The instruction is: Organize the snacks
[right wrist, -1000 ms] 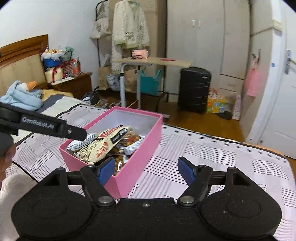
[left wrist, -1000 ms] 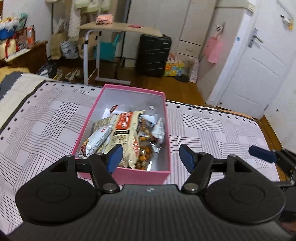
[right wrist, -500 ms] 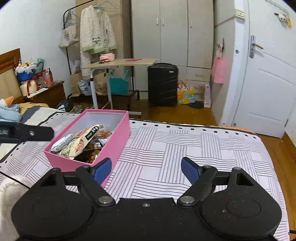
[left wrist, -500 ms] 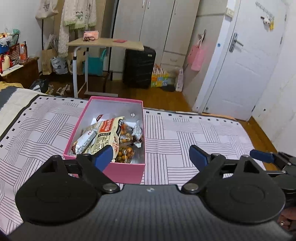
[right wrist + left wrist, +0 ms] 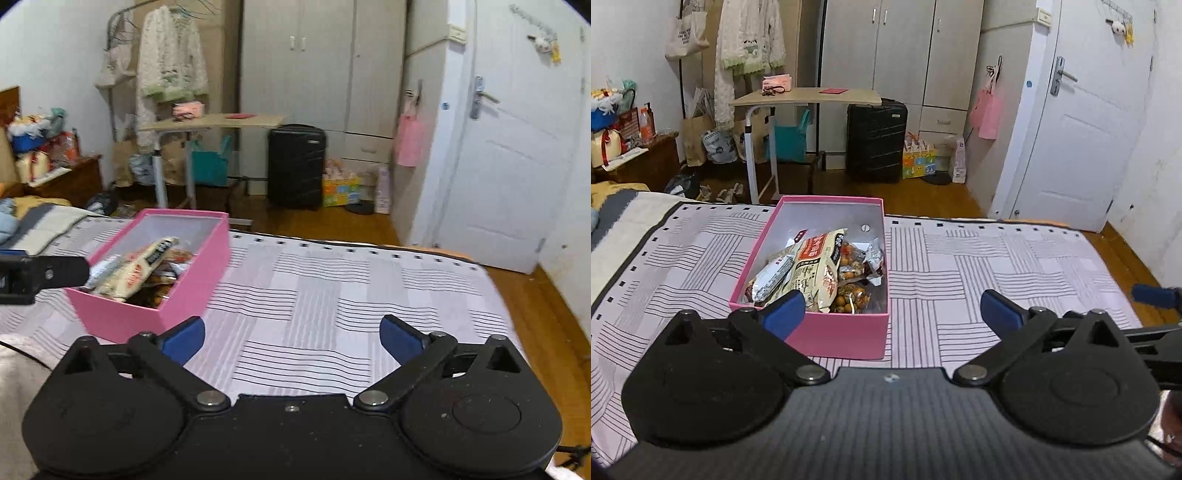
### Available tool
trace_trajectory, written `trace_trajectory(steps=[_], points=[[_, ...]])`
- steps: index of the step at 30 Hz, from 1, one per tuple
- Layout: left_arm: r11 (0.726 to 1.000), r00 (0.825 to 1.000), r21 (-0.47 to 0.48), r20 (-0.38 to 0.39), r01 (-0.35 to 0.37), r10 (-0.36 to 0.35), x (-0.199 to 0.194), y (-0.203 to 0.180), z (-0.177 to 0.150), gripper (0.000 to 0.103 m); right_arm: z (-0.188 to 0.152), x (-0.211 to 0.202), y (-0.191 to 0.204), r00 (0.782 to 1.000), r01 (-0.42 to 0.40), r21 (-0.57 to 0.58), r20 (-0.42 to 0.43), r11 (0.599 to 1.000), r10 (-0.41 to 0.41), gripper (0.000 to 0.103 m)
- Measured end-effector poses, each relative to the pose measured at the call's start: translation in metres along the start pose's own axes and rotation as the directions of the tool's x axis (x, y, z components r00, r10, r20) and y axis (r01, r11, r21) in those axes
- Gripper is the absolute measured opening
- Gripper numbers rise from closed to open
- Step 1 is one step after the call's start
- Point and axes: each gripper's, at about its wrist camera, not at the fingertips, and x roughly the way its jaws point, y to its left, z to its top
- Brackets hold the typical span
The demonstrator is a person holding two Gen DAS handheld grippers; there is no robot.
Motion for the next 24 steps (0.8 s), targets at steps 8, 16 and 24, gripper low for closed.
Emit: trace_trajectory(steps=[8, 16, 24], points=[[0.999, 0.999, 0.030, -0.017, -0.043, 0.044, 0.005, -0.006, -0.005, 0.103, -0.006, -0.006, -0.008, 1.000, 0.018, 0.043, -0.023, 0.999, -0.017, 0.103], [0.998, 0.998, 0.044, -0.019, -0.051, 0.052, 0.007, -0.010, -0.009, 0.103, -0.010, -0.012, -0.008, 1.000, 0.026, 0.054, -0.016, 0.998, -0.025, 0.103], [0.995, 0.996, 0.059, -0.030, -0.080, 0.082, 0.008, -0.016, -0.013, 0.103, -0.012, -0.010, -0.007, 0.999, 0.031, 0.071, -0.026, 0.997, -0.029, 0.103]])
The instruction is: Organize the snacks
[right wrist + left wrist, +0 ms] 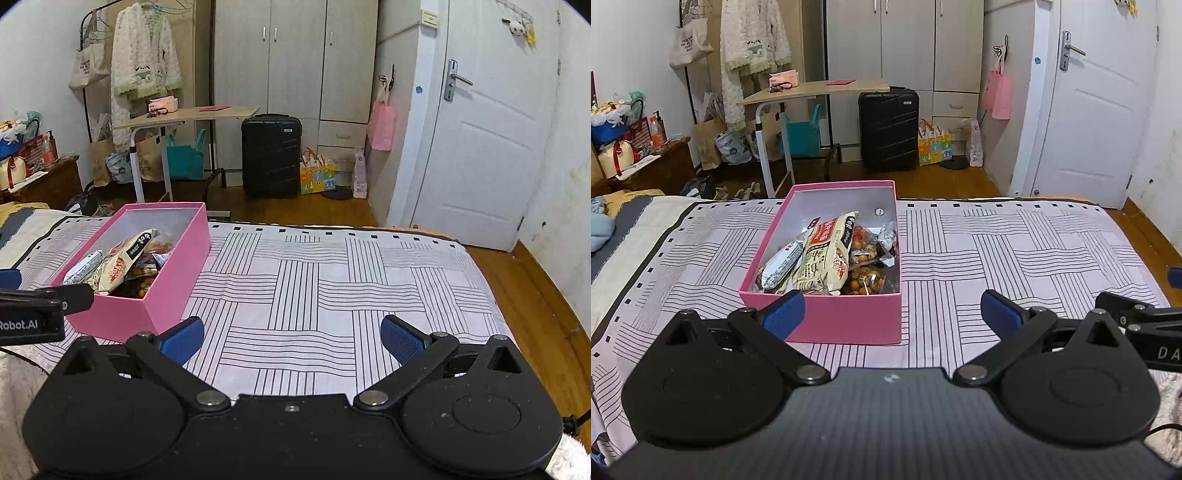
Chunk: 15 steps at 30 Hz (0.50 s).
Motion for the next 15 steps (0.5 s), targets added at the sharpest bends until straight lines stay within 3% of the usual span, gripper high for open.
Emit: trace_trajectory(steps=[15], points=[[0.998, 0.999, 0.030, 0.004, -0.053, 0.053, 0.0015, -0.0079, -0.0016, 0.103, -0.0046, 0.0023, -0.0012, 1.000, 0.006, 0.016, -0.020, 1.000, -0.006, 0.103]])
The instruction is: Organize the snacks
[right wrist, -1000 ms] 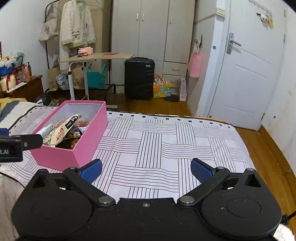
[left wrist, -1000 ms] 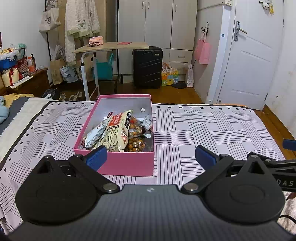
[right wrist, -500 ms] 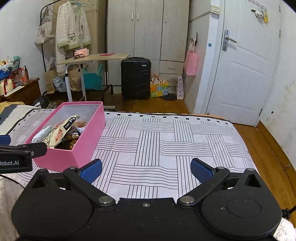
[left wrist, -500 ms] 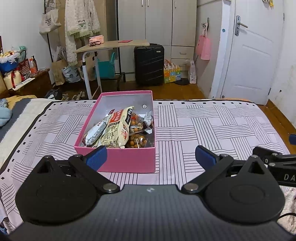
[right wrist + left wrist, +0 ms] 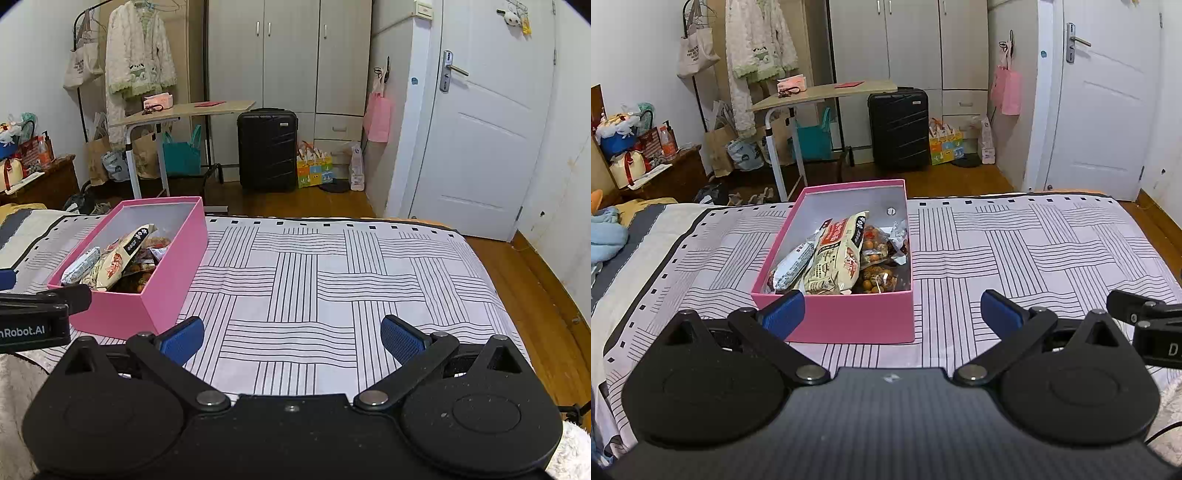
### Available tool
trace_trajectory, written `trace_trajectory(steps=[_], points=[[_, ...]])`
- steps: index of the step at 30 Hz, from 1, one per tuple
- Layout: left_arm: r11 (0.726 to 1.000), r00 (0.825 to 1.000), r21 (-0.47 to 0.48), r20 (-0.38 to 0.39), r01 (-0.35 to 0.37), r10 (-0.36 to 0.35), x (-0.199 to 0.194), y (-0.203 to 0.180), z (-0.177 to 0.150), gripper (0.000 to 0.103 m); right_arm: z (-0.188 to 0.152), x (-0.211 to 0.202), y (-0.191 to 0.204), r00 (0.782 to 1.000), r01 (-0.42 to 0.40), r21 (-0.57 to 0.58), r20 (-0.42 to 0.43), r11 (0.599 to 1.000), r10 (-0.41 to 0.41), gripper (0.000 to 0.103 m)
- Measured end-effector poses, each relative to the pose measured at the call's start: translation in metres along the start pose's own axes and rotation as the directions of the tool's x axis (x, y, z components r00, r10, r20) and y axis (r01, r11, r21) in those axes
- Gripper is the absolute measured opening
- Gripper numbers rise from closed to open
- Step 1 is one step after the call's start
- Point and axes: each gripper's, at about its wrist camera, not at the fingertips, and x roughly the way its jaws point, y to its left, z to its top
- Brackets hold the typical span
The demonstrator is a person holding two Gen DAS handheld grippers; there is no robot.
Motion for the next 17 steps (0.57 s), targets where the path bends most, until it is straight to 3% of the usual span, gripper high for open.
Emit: trace_trajectory(steps=[17], points=[[1.000, 1.000, -0.023, 0.009, 0.016, -0.016, -0.0070, 0.0014, 0.0003, 0.103, -0.0015, -0.0001, -0.0049, 1.000, 0.020, 0.002, -0.013, 1.000, -0.020, 0.103]])
